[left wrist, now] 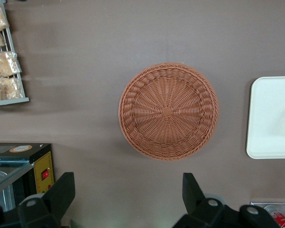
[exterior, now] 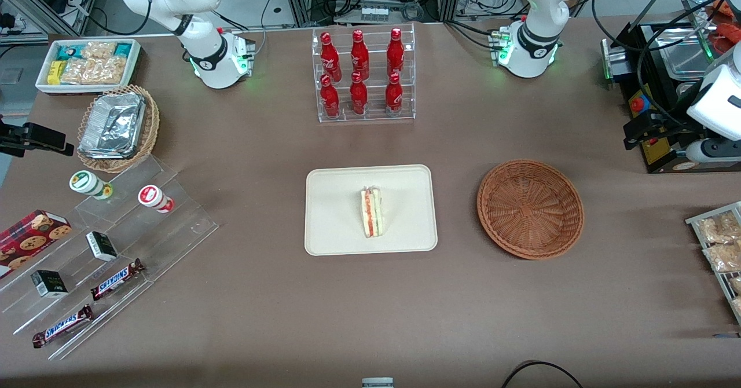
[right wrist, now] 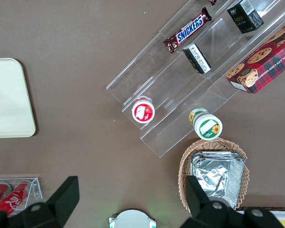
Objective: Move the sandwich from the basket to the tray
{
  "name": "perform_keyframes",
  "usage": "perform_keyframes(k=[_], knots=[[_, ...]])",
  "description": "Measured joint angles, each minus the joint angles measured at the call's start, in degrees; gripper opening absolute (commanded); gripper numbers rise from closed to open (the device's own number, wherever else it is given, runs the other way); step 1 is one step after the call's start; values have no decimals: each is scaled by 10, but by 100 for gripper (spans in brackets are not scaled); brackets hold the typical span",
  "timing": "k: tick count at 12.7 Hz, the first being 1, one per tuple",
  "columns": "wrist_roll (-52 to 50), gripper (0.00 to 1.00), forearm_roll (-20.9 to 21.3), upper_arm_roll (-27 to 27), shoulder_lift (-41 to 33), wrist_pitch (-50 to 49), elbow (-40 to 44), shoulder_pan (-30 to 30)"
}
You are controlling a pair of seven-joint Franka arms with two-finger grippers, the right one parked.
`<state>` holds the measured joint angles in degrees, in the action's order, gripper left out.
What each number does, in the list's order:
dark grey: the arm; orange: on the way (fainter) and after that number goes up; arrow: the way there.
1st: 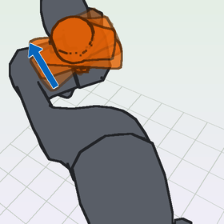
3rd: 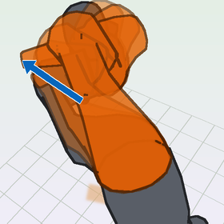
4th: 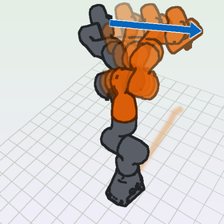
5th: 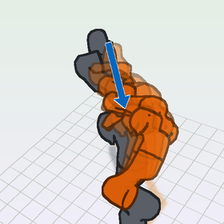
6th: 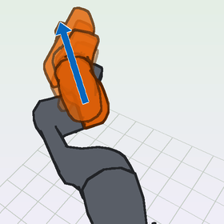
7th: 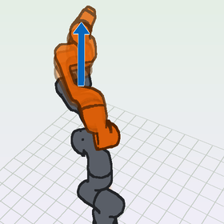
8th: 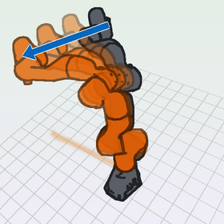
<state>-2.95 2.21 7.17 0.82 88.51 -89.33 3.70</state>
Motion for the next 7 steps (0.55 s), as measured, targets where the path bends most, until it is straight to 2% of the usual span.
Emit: perform_keyframes(k=[7], knots=[[54,100,0,-23,1,1,12,-23]])
